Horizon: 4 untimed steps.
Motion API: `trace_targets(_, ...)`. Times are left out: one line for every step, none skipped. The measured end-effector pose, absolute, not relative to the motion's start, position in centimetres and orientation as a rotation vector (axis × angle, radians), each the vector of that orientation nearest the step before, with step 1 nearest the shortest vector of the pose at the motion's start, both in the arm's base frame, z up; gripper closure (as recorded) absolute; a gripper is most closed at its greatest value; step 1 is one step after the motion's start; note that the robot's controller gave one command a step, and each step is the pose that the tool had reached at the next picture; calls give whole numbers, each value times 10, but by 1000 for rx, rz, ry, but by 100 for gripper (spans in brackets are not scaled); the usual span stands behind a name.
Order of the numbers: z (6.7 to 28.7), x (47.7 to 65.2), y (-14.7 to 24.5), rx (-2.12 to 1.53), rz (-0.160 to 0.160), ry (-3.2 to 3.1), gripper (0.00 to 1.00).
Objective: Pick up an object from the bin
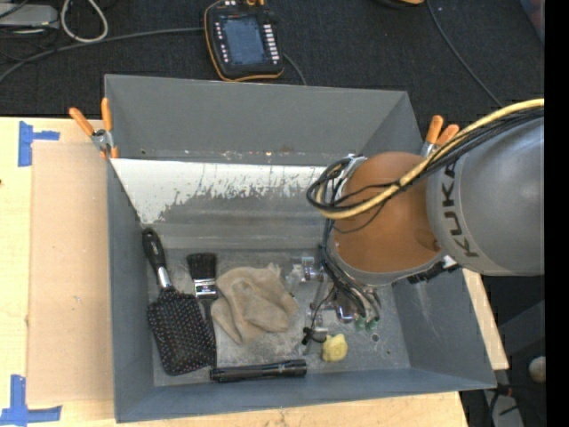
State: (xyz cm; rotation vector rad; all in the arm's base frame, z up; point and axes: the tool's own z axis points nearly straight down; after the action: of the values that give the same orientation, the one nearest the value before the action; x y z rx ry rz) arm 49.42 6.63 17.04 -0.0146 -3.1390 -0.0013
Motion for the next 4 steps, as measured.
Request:
trace_targets(170, 494, 66, -15, -1, -3139, 0)
trace_targets(122, 507, 65, -95, -2, -3131, 0)
trace_targets(77, 505, 78, -57, -3, -3141, 0)
trace_targets(95, 500, 42, -148, -2, -3136, 0)
